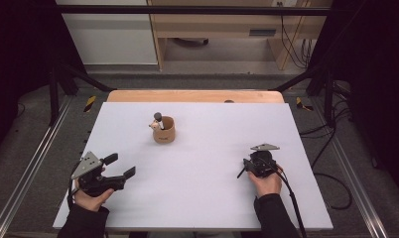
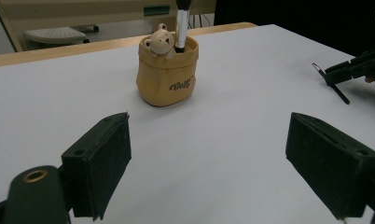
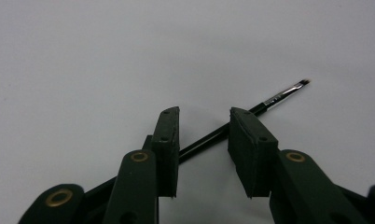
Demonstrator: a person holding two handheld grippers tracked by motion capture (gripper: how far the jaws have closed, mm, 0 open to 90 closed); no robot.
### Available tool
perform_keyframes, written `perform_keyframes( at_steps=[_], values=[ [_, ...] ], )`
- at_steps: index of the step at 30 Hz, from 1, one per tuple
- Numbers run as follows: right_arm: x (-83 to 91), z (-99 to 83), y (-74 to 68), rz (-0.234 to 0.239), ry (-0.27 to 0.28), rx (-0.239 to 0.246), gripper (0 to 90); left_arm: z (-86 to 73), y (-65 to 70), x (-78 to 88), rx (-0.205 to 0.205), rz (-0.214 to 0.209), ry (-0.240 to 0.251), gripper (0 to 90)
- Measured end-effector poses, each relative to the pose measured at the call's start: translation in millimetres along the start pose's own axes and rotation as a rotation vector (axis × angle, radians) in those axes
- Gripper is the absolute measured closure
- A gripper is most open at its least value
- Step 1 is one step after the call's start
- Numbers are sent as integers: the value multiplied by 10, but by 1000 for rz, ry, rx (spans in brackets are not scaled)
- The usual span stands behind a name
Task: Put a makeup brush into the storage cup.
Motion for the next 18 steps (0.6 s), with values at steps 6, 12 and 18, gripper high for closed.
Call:
perform_keyframes(
  at_steps=[6,12,18],
  values=[
    [22,-11,1,17,-10,7,692,-1,10,-5,-8,2,-4,134],
    [39,-28,35,27,-21,9,721,-11,12,-20,-5,3,-9,133],
    [61,-49,55,22,-36,13,744,-9,21,-20,-7,3,-9,133]
  ],
)
Point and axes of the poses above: each handheld gripper's, and its own axes: x roughly backward along the jaws, z roughly out of its top, y roughly to its right, the point moved 9 cm from there along -x, roughly forward along the jaws, and after that the axes turned 4 degrees about -z, right-handed, at the moved point
